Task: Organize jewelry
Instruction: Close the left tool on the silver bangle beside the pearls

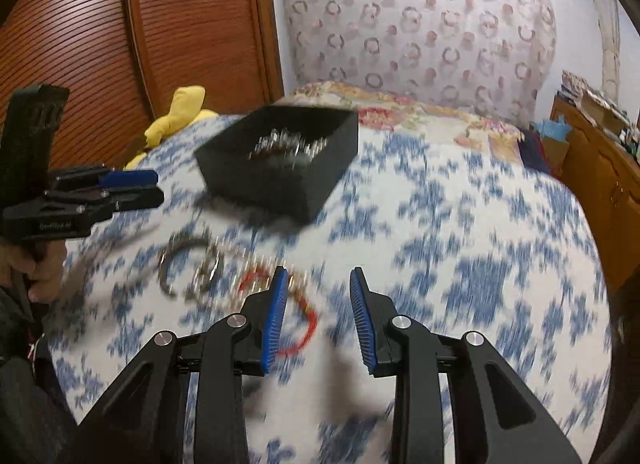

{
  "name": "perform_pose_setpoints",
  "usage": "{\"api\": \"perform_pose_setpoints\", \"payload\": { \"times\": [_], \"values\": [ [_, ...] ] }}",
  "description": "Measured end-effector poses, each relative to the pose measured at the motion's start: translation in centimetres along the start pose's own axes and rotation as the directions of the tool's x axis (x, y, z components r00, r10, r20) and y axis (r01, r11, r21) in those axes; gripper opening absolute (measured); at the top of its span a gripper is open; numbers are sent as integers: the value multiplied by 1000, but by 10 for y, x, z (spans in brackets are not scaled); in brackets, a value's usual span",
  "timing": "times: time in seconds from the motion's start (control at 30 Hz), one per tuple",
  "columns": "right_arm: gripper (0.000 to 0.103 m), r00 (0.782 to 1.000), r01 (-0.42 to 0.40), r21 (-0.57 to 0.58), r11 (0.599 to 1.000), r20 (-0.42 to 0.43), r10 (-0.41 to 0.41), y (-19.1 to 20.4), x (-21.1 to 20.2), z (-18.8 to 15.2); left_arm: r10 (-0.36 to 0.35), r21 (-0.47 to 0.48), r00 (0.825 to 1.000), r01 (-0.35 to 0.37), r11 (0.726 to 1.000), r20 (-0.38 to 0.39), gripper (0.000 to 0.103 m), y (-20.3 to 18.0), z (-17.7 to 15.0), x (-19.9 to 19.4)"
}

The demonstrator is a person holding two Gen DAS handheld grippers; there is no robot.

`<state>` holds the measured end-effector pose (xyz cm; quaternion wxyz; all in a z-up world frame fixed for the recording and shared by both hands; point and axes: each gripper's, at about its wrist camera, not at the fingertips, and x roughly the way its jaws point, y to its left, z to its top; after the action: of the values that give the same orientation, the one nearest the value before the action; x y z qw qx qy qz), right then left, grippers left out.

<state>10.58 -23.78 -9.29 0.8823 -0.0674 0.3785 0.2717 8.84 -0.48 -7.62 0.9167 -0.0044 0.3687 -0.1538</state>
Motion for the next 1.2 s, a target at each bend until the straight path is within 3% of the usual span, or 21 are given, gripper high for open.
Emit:
{"api": "perform_pose_setpoints", "payload": {
  "times": [0.2,0.4,0.5,0.63,0.83,1.03,1.2],
  "values": [
    [35,1000,-3,1,1000,-17,3,12,-12,-29,7,4,999,-7,1000,-48,47,-6,-11,4],
    [35,1000,5,9,1000,-14,-5,10,-14,-37,-7,26,994,10,1000,-112,23,-14,-9,21],
    [35,1000,-10,23,1000,-5,10,6,-15,-37,-19,38,992,24,999,-126,21,-20,-5,26],
    [35,1000,-28,34,999,3,27,4,-16,-38,2,96,987,14,995,-164,14,-30,1,36],
    [35,999,-42,48,998,7,42,2,-16,-38,41,166,976,-4,986,-216,12,-36,4,46],
    [35,999,-42,43,998,2,42,2,-15,-38,87,230,974,-38,973,-211,4,-43,4,48],
    [35,999,-44,43,998,-11,44,2,-12,-38,127,222,982,-94,971,-141,4,-45,5,35]
  ]
}}
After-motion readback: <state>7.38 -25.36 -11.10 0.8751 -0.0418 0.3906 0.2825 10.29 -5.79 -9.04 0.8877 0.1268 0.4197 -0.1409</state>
